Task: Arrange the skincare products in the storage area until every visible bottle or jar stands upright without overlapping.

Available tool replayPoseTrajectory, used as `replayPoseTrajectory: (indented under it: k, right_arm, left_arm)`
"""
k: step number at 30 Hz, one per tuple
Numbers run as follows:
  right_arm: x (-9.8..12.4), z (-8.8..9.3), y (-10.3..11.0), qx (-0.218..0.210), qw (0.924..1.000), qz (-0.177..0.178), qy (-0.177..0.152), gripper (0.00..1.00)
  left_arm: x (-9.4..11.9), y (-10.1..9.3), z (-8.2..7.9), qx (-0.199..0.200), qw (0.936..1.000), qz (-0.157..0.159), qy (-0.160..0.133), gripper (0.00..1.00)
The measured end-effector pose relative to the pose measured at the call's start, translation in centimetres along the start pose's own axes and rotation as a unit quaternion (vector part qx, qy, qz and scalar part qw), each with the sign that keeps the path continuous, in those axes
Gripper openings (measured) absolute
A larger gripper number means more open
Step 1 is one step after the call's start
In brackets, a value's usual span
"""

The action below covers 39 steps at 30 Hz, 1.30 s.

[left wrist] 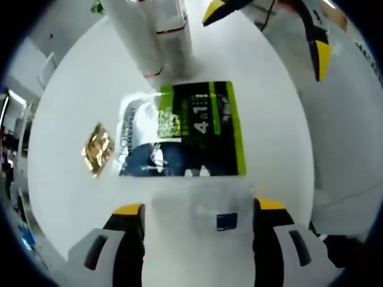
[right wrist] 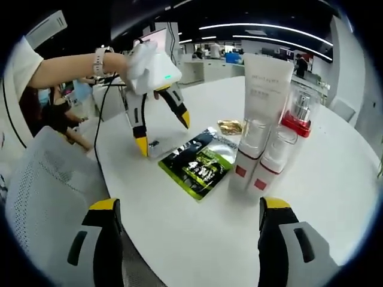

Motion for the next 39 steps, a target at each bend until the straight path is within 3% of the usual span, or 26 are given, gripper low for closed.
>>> replayPoseTrajectory:
  k: [7,12,20,26,31,39]
  right_arm:
    - [0.1,0.0,-0.1,-0.002,1.0,0.002,-0.001,0.94]
    - [0.2,0.0,-0.2,-0.002,1.0,0.004,-0.001,0.95]
    - [0.3,-0.3,-0.5,-0.009,0.9997,0.017,-0.014,0.97]
    - [0.3,-0.3,-0.4,-0.01,0.9996,0.018,-0.017,1.0]
    - [0.4,-0.6,-0.6,-0.011,0.9993,0.024,-0.027,1.0]
    - [0.5,-0.9,-1.1,-0.019,0.9986,0.033,-0.037,1.0]
  left_arm:
    - [0.0,-0.1,0.0,0.012,0.9999,0.002,-0.003,0.81]
    - [0.9,-0.3,0.2,-0.003,0.9999,-0.009,0.005,0.81]
    - [2.6,-1.5,0.5,0.028,0.9984,-0.041,-0.028,0.84]
    - [3.4,-2.4,0.6,0.084,0.9917,-0.067,-0.07,0.89]
    - [4.5,-3.3,0.1,0.136,0.9778,-0.084,-0.136,0.96]
    - [6.4,-5.2,-0.7,0.207,0.9469,-0.12,-0.215,0.99]
Point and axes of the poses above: the point that each gripper's makers call its tool centre point, and the gripper's own axes: x roughly backward along the fingers, y roughly to its left, z roughly out of its underside, the point moved 7 cm from there along x, roughly backward along the fingers, and after that the axes turned 1 degree about y, right-handed, at the moved point
